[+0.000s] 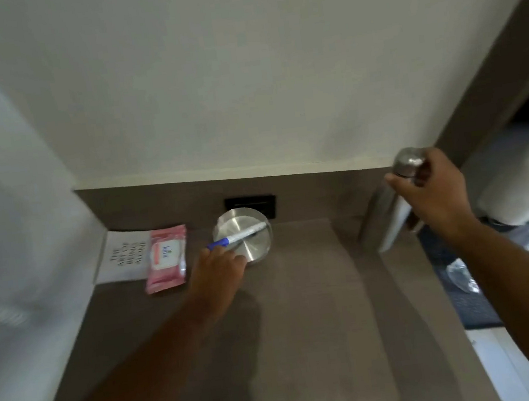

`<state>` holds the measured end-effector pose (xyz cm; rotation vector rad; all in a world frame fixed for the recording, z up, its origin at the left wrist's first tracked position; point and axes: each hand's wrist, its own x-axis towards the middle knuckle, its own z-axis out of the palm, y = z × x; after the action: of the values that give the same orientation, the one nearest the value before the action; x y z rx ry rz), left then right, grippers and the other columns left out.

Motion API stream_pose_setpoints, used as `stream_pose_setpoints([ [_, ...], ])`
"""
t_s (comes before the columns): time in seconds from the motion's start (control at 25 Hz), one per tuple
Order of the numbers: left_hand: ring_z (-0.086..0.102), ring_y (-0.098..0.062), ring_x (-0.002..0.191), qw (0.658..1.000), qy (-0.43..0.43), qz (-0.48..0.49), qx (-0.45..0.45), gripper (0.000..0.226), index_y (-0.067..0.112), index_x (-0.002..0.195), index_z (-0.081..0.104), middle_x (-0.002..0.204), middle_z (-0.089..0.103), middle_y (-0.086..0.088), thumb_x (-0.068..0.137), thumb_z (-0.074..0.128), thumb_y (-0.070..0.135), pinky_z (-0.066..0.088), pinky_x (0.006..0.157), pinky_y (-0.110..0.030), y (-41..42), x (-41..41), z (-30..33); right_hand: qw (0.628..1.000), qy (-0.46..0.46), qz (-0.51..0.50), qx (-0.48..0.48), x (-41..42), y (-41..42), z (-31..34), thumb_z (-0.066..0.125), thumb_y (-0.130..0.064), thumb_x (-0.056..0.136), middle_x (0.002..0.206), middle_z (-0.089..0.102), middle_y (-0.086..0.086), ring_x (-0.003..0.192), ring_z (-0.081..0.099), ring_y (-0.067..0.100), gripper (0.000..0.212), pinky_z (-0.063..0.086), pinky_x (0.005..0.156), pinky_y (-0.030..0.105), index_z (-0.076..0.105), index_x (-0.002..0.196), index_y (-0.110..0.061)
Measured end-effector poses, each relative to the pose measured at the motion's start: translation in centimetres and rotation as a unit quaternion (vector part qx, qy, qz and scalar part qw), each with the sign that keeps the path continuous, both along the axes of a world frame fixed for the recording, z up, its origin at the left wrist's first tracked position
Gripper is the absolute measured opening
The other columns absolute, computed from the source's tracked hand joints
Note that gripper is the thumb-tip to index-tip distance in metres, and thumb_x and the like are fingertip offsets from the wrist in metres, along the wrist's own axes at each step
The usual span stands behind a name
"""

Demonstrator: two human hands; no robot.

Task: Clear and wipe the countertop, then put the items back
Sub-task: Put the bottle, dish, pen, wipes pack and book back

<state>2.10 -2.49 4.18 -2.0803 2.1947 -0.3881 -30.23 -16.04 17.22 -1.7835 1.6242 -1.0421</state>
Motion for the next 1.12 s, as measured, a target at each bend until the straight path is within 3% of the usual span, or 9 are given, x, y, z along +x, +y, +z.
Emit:
stream_pose_setpoints([
  [0.12,0.063,-0.019,0.063,0.997,0.009,-0.075,0.015,0.016,0.021,0.061,0.065,0.057,0.060,0.004,0.059,0.080,0.018,0.044,0.057,-0.030,-3.5,-7.9,-1.0,0.999,0.044,-0.006,-0.007,-3.0,-2.3,0.1,0.079,-0.027,0.080,0.105,0.062,-0.004,0.094,0.059,0.013,0.045,0.042,0.080,0.023,0.055,0.117,-0.016],
  [0.2,0.067,-0.018,0.084,0.996,0.009,-0.063,0.063,0.003,0.021,0.077,0.071,0.073,0.069,0.004,0.075,0.070,0.020,0.046,0.069,-0.031,-5.7,-12.5,-1.7,0.998,0.059,-0.014,-0.014,-4.3,-3.5,-0.1,0.078,-0.025,0.081,0.104,0.060,-0.003,0.093,0.057,0.013,0.047,0.039,0.079,0.021,0.054,0.120,-0.015],
  [0.36,0.062,-0.025,0.110,0.995,0.037,-0.044,0.080,0.024,0.016,0.096,0.070,0.096,0.073,-0.002,0.088,0.049,0.007,0.044,0.083,-0.034,-9.4,-18.8,-3.9,0.996,0.088,0.003,-0.005,-6.2,-5.4,-0.9,0.075,-0.023,0.082,0.112,0.064,0.004,0.099,0.061,0.021,0.054,0.044,0.084,0.025,0.047,0.128,-0.016],
  [0.48,0.064,-0.023,0.103,0.994,0.047,-0.021,0.091,0.023,0.017,0.096,0.072,0.093,0.074,-0.001,0.086,0.052,0.010,0.046,0.080,-0.032,-11.8,-21.4,-5.5,0.988,0.148,0.041,0.010,-7.1,-6.2,-2.1,0.072,-0.021,0.085,0.124,0.060,0.007,0.112,0.057,0.024,0.056,0.043,0.092,0.029,0.044,0.133,-0.017],
  [0.56,0.066,-0.021,0.091,0.992,0.070,-0.011,0.105,0.014,0.019,0.086,0.073,0.081,0.074,0.000,0.080,0.060,0.015,0.047,0.071,-0.030,-13.1,-22.9,-5.6,0.988,0.147,0.049,0.013,-7.6,-6.7,-2.5,0.070,-0.016,0.087,0.118,0.057,0.002,0.110,0.054,0.021,0.048,0.040,0.090,0.029,0.047,0.129,-0.015],
  [0.6,0.067,-0.019,0.080,0.990,0.077,-0.011,0.114,0.004,0.020,0.074,0.072,0.068,0.071,0.001,0.071,0.069,0.018,0.047,0.063,-0.028,-13.6,-23.4,-5.6,0.988,0.143,0.050,0.013,-7.6,-7.0,-2.5,0.069,-0.014,0.087,0.111,0.054,-0.002,0.107,0.053,0.020,0.042,0.039,0.087,0.029,0.049,0.124,-0.014],
  [0.72,0.061,-0.018,0.052,0.991,0.086,-0.025,0.098,0.026,0.019,0.044,0.060,0.041,0.054,0.003,0.036,0.084,0.013,0.038,0.045,-0.020,-14.4,-24.4,-6.2,0.973,0.221,0.064,-0.019,-7.5,-7.8,-2.6,0.069,-0.015,0.088,0.111,0.055,0.000,0.102,0.054,0.022,0.035,0.045,0.082,0.036,0.050,0.117,-0.015],
  [0.88,0.055,-0.019,0.047,0.990,0.123,-0.040,0.060,0.036,0.016,0.042,0.055,0.048,0.051,0.003,0.029,0.087,0.008,0.027,0.041,-0.021,-14.7,-25.2,-7.1,0.882,0.453,0.043,-0.123,-7.2,-9.5,-2.4,0.071,-0.013,0.086,0.121,0.052,0.008,0.102,0.059,0.032,0.041,0.047,0.062,0.035,0.049,0.120,-0.012],
  [1.12,0.058,-0.018,0.056,0.986,0.159,-0.040,0.007,0.039,0.022,0.057,0.059,0.064,0.054,0.002,0.039,0.091,0.010,0.040,0.042,-0.027,-14.2,-25.1,-7.5,0.848,0.515,0.035,-0.122,-7.0,-10.0,-2.3,0.069,-0.008,0.086,0.129,0.045,0.013,0.079,0.063,0.032,0.042,0.047,0.051,0.035,0.047,0.121,-0.008],
])
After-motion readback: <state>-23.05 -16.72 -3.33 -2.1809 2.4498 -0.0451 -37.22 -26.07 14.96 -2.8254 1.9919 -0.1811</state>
